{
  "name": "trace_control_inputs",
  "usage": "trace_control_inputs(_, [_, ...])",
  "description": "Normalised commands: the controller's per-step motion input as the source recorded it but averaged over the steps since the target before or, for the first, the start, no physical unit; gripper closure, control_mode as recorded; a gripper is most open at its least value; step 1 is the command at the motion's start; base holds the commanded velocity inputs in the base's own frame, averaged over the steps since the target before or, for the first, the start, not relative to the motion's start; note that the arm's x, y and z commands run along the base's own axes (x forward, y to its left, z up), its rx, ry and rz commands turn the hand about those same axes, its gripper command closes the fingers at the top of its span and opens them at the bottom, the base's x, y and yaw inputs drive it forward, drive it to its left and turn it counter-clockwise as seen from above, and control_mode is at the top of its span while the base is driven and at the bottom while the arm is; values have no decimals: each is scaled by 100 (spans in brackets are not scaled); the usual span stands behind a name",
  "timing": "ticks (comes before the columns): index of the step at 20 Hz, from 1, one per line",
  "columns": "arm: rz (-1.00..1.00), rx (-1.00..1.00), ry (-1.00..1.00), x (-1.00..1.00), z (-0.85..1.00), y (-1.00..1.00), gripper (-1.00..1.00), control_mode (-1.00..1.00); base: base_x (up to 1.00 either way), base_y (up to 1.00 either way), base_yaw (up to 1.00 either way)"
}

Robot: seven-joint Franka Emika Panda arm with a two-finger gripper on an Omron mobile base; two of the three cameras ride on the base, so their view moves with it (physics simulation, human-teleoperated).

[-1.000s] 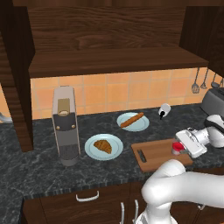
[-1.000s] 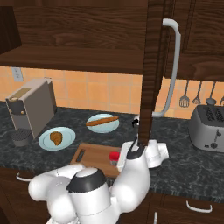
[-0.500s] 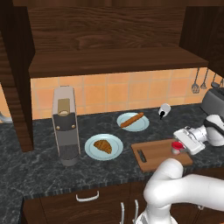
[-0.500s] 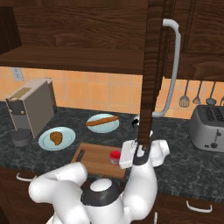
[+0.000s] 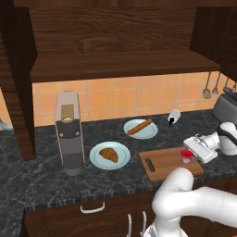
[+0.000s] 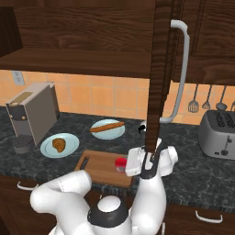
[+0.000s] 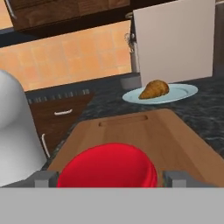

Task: From the different types of pastries on the counter, select a croissant and place it on the cutting board. Then retrieve a jar of jam from the cabinet and place it alongside the croissant on the cutting board.

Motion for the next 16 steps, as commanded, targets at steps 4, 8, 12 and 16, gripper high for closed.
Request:
trace_control_inputs(4, [0,6,2,-38,15,-7,-100,-100,0,0,0])
trace_control_inputs(8, [0,5,-6,-10,21,-26,-100,-100,0,0,0])
trace_control_inputs(12, [0,0,-7,19,17,-3,-100,-100,0,0,0])
trace_control_inputs(16, [1,0,0,44,17,11,-100,-100,0,0,0])
